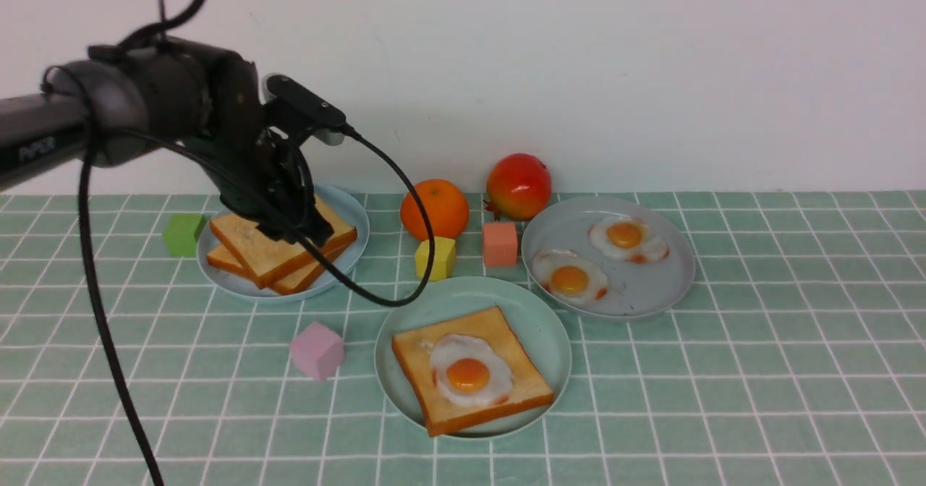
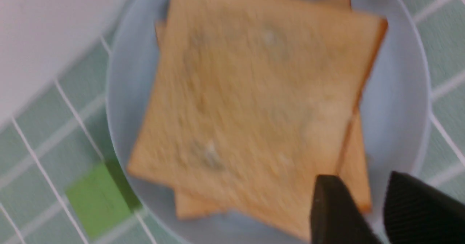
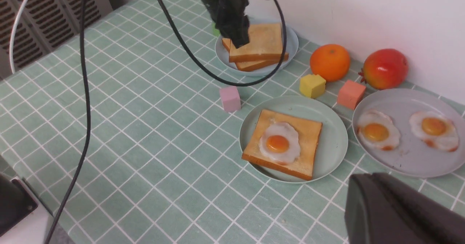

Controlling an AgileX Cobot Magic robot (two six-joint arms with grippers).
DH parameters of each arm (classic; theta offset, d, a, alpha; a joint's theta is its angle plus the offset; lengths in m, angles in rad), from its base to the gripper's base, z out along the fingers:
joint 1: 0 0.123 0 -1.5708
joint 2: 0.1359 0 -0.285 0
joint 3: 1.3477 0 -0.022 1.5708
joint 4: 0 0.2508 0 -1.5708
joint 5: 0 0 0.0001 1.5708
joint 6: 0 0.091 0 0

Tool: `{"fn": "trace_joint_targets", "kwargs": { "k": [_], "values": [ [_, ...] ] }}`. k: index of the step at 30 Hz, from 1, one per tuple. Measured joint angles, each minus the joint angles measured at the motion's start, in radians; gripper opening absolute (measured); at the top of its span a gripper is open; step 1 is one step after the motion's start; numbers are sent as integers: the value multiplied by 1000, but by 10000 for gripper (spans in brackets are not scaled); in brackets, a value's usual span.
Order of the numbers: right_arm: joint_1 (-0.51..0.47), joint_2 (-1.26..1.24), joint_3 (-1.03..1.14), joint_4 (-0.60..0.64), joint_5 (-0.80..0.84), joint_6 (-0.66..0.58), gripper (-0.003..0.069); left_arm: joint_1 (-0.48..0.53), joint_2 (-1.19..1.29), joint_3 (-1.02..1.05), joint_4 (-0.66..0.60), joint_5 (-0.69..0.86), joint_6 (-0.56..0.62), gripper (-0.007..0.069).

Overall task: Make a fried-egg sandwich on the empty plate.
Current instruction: Use the left arm to grab a slice of bread

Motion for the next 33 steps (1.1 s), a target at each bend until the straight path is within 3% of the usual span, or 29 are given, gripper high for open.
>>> {"fn": "trace_joint_targets", "kwargs": {
  "k": [2, 5, 14, 16, 24, 33],
  "values": [
    [0, 1, 1, 0, 0, 2, 6, -1, 31, 0, 20, -44, 2, 337],
    [0, 1, 1, 0, 0, 3, 6, -1, 74, 0, 33, -71, 7, 373],
    [0, 1, 1, 25, 0, 12, 6, -1, 135, -7, 110, -127, 11, 375],
    [0, 1, 1, 25, 0, 23, 6, -1, 141, -8, 117, -130, 11, 355],
    [0, 1, 1, 28, 5, 56, 6, -1, 143, -15, 112, -115, 22, 127],
    [0, 1, 1, 30, 9, 56, 6, -46, -21, -5, 83, -7, -28, 69]
  ]
}}
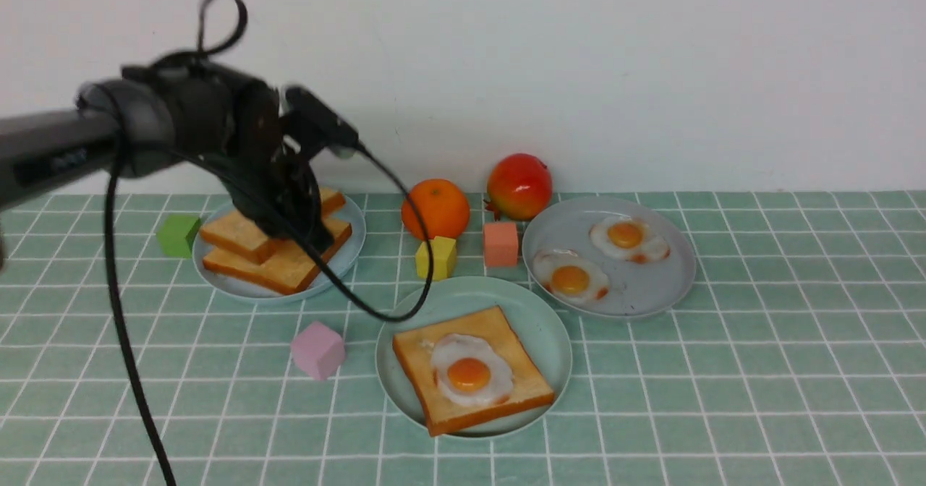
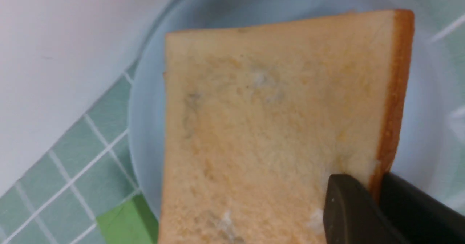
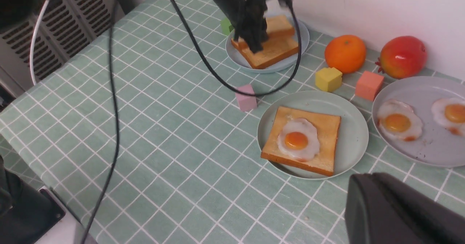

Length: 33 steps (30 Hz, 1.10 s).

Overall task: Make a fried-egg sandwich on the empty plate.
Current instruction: Use the left arm to place a slice of bread on the fried egg in the middle

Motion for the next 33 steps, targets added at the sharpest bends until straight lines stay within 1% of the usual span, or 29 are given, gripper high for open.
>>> {"fn": "trace_joint_targets", "kwargs": {
  "k": [4, 7, 10, 14, 19, 22, 33],
  "values": [
    [0, 0, 0, -27, 32, 0, 6, -115, -146, 52, -21, 43, -39, 69],
    [0, 0, 0, -51, 68, 0, 7, -240, -221, 146, -30, 42, -30, 69],
    [0, 0, 0, -80, 105, 0, 8, -375, -247, 256, -42, 14, -14, 62],
    [0, 0, 0, -92, 122, 0, 8, -457, -244, 333, -41, -34, -6, 57],
    [0, 0, 0, -93, 126, 0, 8, -478, -223, 348, -30, -75, -2, 57],
    [0, 0, 0, -93, 126, 0, 8, -478, -207, 349, -25, -99, 25, 57],
    [0, 0, 0, -93, 126, 0, 13, -478, -155, 349, -37, -106, 42, 56]
  ]
}}
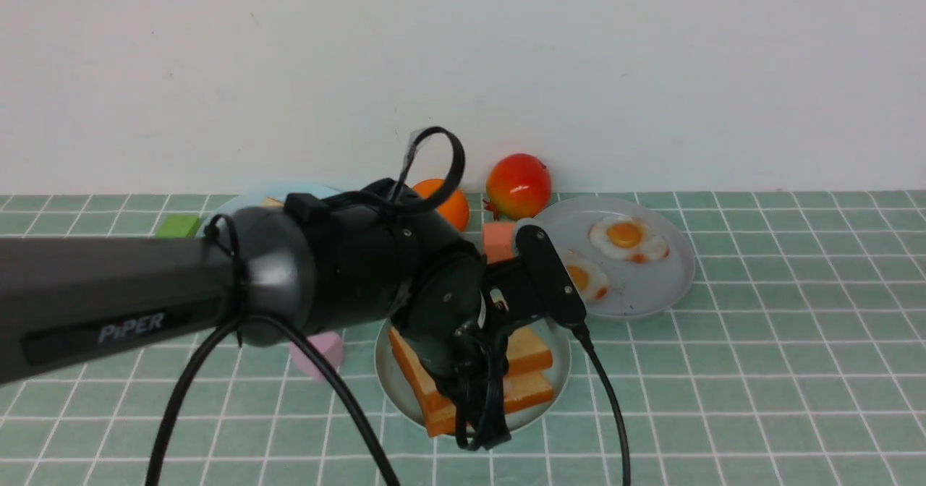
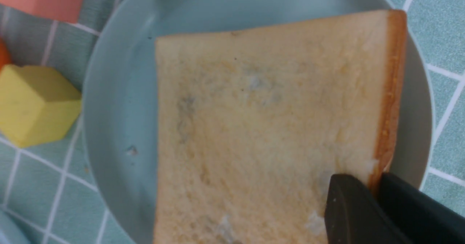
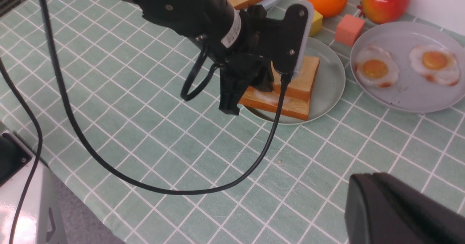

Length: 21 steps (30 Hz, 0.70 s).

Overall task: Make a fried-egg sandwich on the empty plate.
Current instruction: Use the left arm to place a slice of bread on the fried egg in the middle

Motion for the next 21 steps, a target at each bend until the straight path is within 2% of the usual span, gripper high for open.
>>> {"fn": "trace_joint_targets", "kwargs": {
  "k": [5, 7, 17, 21],
  "values": [
    [0, 0, 0, 0, 0, 0, 14, 0, 6, 0, -13, -4, 2, 58],
    [0, 0, 0, 0, 0, -4, 14, 0, 6, 0, -16, -4, 3, 81],
    [0, 0, 0, 0, 0, -8, 14, 0, -13, 0, -44, -2, 3, 396],
    [0, 0, 0, 0, 0, -8, 14, 0, -57, 0, -44, 18, 2, 435]
  ]
}}
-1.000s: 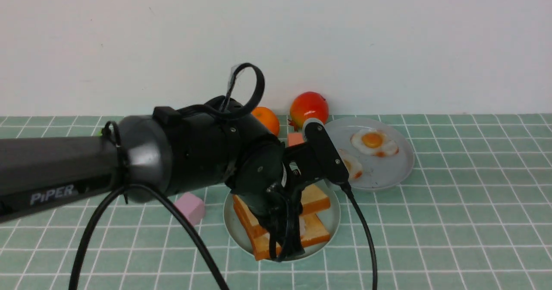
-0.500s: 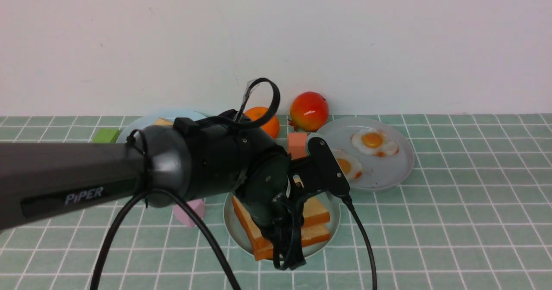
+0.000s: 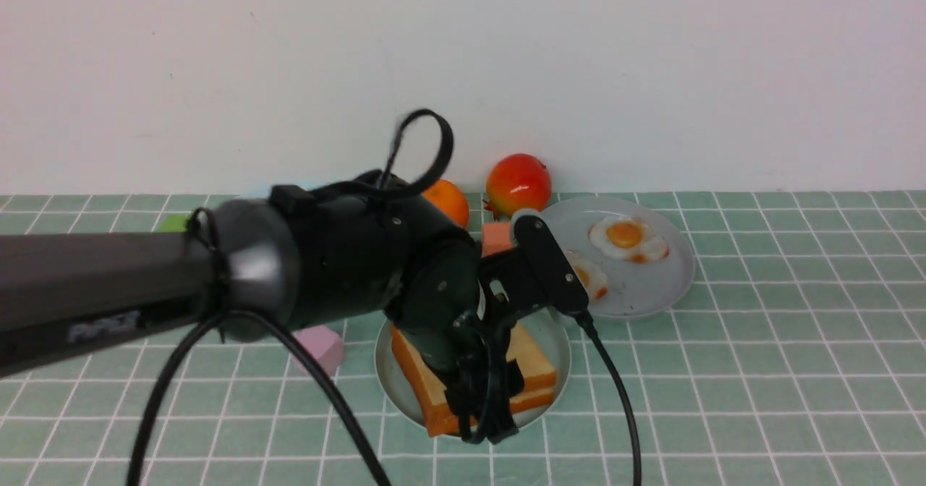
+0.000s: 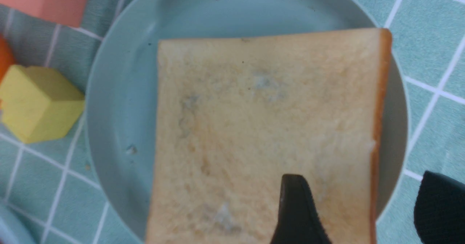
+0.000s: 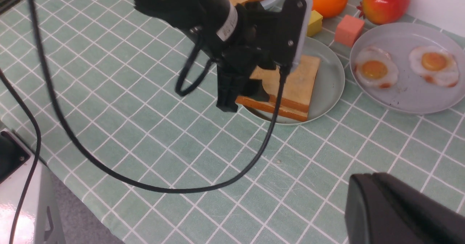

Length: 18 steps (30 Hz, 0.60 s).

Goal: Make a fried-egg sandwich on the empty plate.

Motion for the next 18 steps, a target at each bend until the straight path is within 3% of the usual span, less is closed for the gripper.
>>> {"fn": "trace_joint_targets", "kwargs": {
  "k": [3, 6, 9, 10, 11, 13, 18],
  "values": [
    [0, 0, 0, 0, -1, 0, 14, 0, -67, 0, -3, 22, -11, 417],
    [0, 0, 0, 0, -1, 0, 16, 0, -205, 2, -14, 38, -105, 319],
    [0, 0, 0, 0, 7, 4, 19, 0, -425, 2, -27, 58, -234, 138],
    [0, 0, 0, 0, 8, 4, 19, 0, -425, 2, -28, 61, -241, 127],
    [0, 0, 0, 0, 11, 4, 19, 0, -538, 0, -30, 89, -284, 51],
    [0, 0, 0, 0, 14, 5, 20, 0, -632, 6, -40, 125, -313, -11],
    [0, -10, 0, -5, 38, 49, 22, 0, -1020, 217, -69, 85, -336, -14]
  ]
}}
